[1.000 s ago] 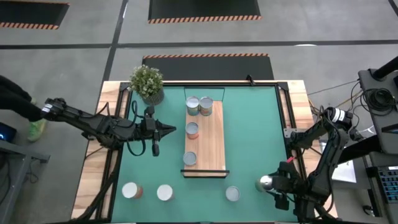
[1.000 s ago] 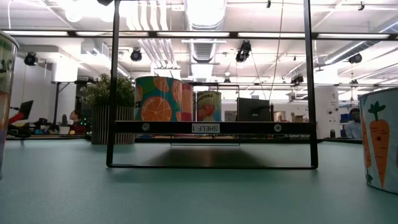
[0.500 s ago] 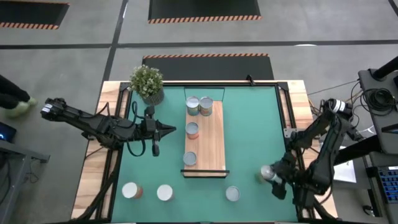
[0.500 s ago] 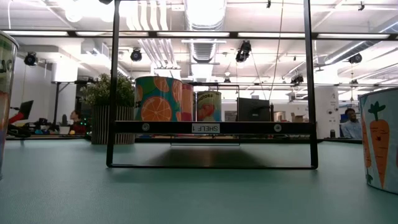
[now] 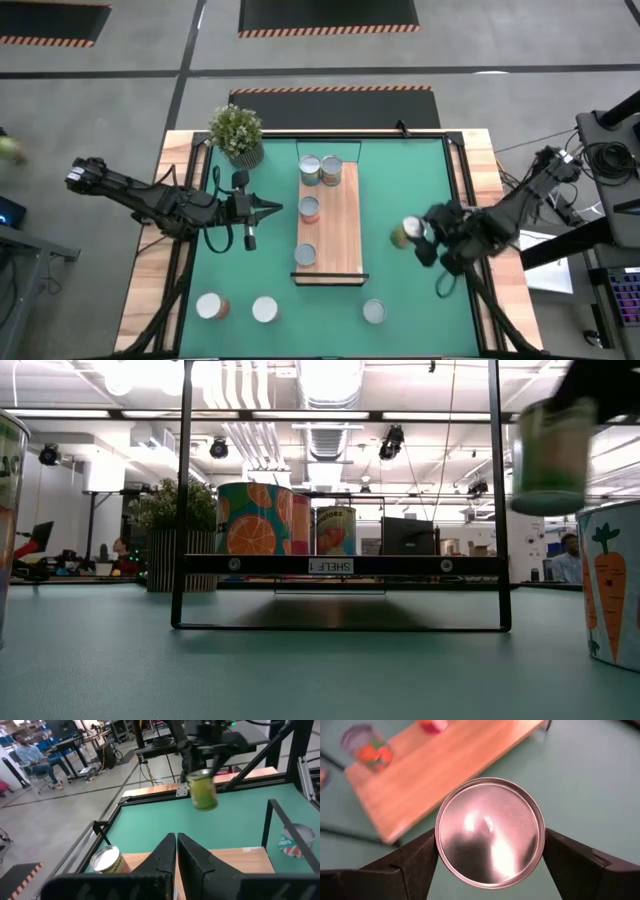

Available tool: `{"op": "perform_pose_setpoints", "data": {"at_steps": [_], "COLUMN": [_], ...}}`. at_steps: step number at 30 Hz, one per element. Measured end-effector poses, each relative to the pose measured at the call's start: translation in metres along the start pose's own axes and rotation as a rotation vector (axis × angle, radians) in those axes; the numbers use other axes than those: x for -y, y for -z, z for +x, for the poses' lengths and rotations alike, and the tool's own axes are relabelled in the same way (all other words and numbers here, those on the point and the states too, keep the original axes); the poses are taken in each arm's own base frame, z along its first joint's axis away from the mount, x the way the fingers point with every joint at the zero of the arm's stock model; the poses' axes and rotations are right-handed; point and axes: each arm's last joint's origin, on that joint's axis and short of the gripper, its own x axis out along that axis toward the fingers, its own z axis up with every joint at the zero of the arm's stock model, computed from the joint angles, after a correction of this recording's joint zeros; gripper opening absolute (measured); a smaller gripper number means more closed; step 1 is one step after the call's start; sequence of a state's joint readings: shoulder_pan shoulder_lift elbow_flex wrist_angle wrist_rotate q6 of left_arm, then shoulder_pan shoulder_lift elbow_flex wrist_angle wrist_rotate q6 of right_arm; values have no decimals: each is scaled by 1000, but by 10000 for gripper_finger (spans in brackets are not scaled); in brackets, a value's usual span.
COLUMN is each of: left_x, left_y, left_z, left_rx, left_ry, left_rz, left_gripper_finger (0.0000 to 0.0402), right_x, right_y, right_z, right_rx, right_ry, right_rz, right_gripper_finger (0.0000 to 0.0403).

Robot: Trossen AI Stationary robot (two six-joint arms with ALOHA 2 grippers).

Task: Pick and place cans onto a shelf
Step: Put the canned oranges on the shelf

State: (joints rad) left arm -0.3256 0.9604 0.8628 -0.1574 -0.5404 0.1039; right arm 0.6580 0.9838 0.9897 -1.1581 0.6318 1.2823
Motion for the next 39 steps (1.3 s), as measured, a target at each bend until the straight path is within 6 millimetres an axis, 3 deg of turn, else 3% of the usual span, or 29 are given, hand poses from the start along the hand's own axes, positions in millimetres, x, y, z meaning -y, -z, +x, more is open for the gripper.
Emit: {"op": "perform_pose_setpoints", "data": {"at_steps": [14,23,29,39], "left_x": [0,0,0,0], "left_y": [2,2,2,4], "left_z": [0,0,0,0], "left_rx": [-16,-19,-19,-31], "left_ry": [2,3,3,5], "left_rz": [83,84,84,91], "left_gripper_finger": [0,0,0,0], "right_x": [11,0,-10,-26], "right_y": [-83,-124,-138,-144], "right_z": [38,73,104,142], "right_rx": [144,100,39,-6], "right_ry": [67,177,221,278], "right_rz": [21,-36,-29,3], "right_gripper_finger": [309,309,310,314]}}
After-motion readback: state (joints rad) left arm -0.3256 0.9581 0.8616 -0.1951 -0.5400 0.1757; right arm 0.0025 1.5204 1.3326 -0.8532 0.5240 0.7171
